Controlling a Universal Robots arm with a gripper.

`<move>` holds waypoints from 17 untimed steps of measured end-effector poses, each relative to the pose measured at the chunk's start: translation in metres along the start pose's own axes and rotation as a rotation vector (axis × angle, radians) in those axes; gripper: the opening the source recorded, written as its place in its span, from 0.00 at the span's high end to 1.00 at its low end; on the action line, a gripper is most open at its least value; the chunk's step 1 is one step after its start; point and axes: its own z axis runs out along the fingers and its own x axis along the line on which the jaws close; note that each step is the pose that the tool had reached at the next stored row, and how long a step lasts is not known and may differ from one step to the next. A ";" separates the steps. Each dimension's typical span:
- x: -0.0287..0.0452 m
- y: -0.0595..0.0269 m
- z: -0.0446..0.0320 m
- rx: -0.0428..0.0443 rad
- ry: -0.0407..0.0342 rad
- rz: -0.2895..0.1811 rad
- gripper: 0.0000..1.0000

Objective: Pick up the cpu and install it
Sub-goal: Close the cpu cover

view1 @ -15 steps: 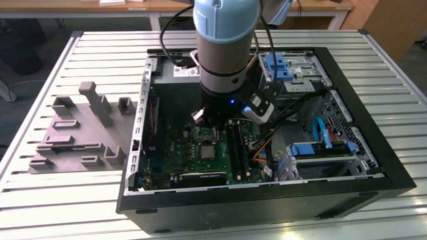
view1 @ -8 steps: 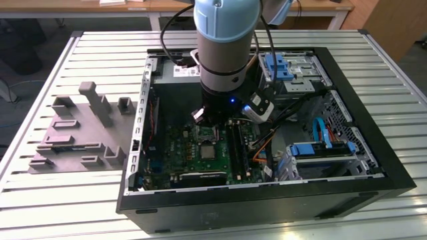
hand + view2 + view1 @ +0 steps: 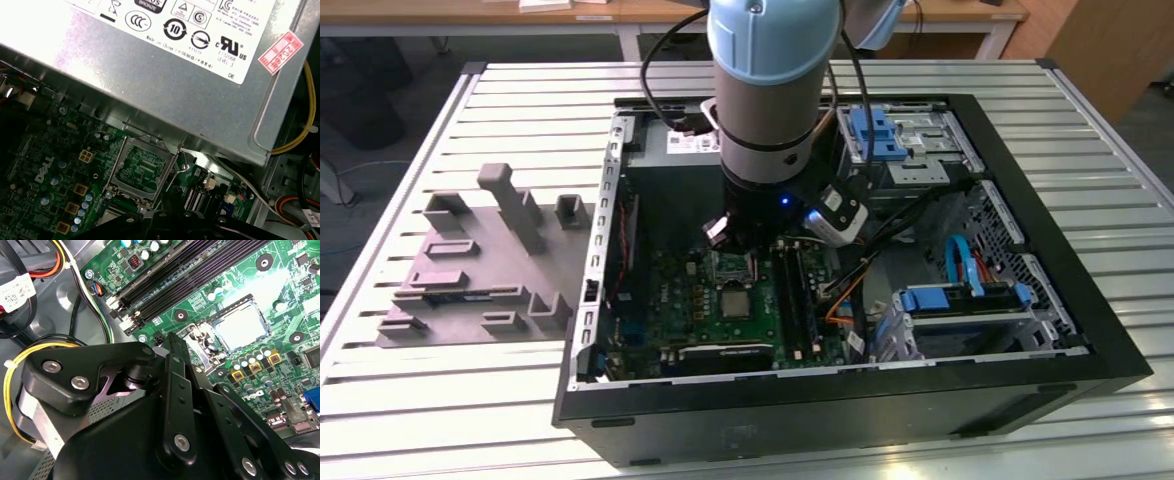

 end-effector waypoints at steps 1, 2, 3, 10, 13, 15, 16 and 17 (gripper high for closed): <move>0.0000 0.0000 0.0000 -0.0001 0.0000 0.000 0.89; 0.0000 0.0000 0.0000 0.0000 0.0000 0.000 0.89; 0.0000 0.0000 0.0000 0.0000 0.0000 0.000 0.89; 0.0000 0.0000 0.0000 -0.0001 -0.0001 0.000 0.89; 0.0000 0.0000 0.0000 -0.0004 0.0003 -0.004 0.89; 0.0000 0.0000 0.0000 -0.0018 0.0020 -0.021 0.89; 0.0000 0.0000 0.0000 -0.0033 0.0038 -0.039 0.89; 0.0000 0.0000 0.0000 -0.0046 0.0056 -0.056 0.89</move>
